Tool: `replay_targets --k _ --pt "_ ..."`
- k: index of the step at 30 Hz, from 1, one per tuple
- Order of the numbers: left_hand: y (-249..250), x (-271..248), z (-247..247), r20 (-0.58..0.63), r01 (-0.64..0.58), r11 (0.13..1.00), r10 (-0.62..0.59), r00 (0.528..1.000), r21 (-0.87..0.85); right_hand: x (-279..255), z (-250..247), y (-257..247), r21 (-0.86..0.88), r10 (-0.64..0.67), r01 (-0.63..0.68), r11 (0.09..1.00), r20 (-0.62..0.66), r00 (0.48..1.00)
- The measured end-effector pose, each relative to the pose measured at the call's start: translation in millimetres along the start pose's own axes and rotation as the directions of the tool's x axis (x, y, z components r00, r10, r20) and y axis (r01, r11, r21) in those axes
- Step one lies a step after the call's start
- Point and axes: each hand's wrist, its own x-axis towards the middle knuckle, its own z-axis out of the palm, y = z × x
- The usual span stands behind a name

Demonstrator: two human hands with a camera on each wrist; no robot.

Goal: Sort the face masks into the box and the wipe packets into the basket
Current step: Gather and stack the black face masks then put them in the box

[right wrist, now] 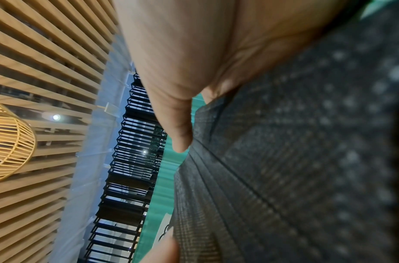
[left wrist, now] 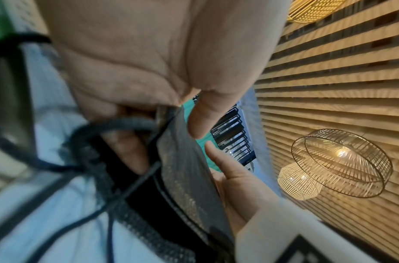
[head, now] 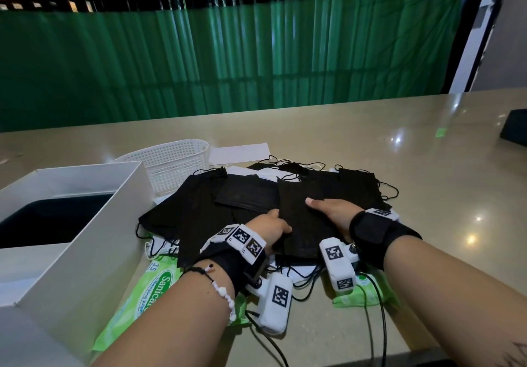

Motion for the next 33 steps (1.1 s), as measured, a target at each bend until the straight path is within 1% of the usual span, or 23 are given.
replay_targets --k 5,8,11,13,15,16,18,19,21,22,23,24,26,27,29,30,33 --pt "-10 20 1 -0.030 -0.020 0.995 0.024 0.999 0.101 -1 -1 1 -0.028 -0.013 0.013 1.000 0.023 1.000" --pt "6 -1 -4 -0.068 -0.051 0.993 0.059 0.996 0.111 1 -1 3 -0.018 -0.022 0.023 1.000 0.054 0.998" --pt "17 -13 -19 -0.122 -0.087 0.995 0.093 0.988 0.054 2 -2 4 -0.023 -0.023 0.024 0.999 0.051 0.998" --pt "24 -28 -34 -0.126 -0.118 0.993 0.115 0.985 -0.011 2 -2 3 -0.029 -0.026 0.028 0.999 0.043 0.999" --pt "31 -44 -54 -0.135 -0.126 0.989 0.115 0.984 -0.075 1 -2 2 -0.066 -0.026 0.025 0.998 -0.009 1.000" --pt "34 -51 -64 -0.160 -0.125 0.988 0.109 0.981 -0.092 1 -3 1 -0.077 -0.027 0.023 0.997 -0.048 0.998" --pt "35 -57 -87 -0.277 -0.119 0.989 0.092 0.956 -0.085 1 -4 0 -0.093 -0.023 0.014 0.996 -0.100 0.995" --pt "33 -57 -100 -0.351 -0.093 0.993 0.065 0.934 -0.066 2 -4 0 -0.096 -0.015 0.004 0.995 -0.115 0.993" --pt "23 -53 -124 -0.504 0.000 1.000 0.015 0.864 0.029 2 -3 -1 -0.090 -0.005 -0.008 0.996 -0.142 0.990" --pt "17 -53 -132 -0.549 0.062 0.994 0.001 0.836 0.095 3 -3 -1 -0.095 -0.002 -0.013 0.995 -0.148 0.989" --pt "11 -52 -139 -0.562 0.130 0.981 -0.026 0.827 0.145 3 -3 -1 -0.097 -0.002 -0.013 0.995 -0.150 0.989" --pt "4 -50 -143 -0.551 0.194 0.964 -0.062 0.832 0.183 4 -3 0 -0.084 -0.004 -0.008 0.996 -0.146 0.989" --pt "-8 -42 -149 -0.520 0.251 0.946 -0.112 0.847 0.206 4 -4 1 -0.064 -0.016 0.007 0.998 -0.139 0.990" --pt "-18 -32 -154 -0.515 0.254 0.947 -0.122 0.848 0.195 3 -4 2 -0.066 -0.019 0.010 0.998 -0.138 0.990" --pt "-28 -24 -156 -0.533 0.269 0.952 -0.154 0.832 0.145 3 -5 2 -0.082 -0.032 0.020 0.996 -0.140 0.990" --pt "-23 -33 -148 -0.526 0.254 0.958 -0.151 0.837 0.130 3 -5 2 -0.085 -0.035 0.024 0.996 -0.132 0.991" --pt "-5 -57 -133 -0.506 0.254 0.949 -0.129 0.853 0.188 2 -5 2 -0.054 -0.023 0.018 0.998 -0.104 0.994"
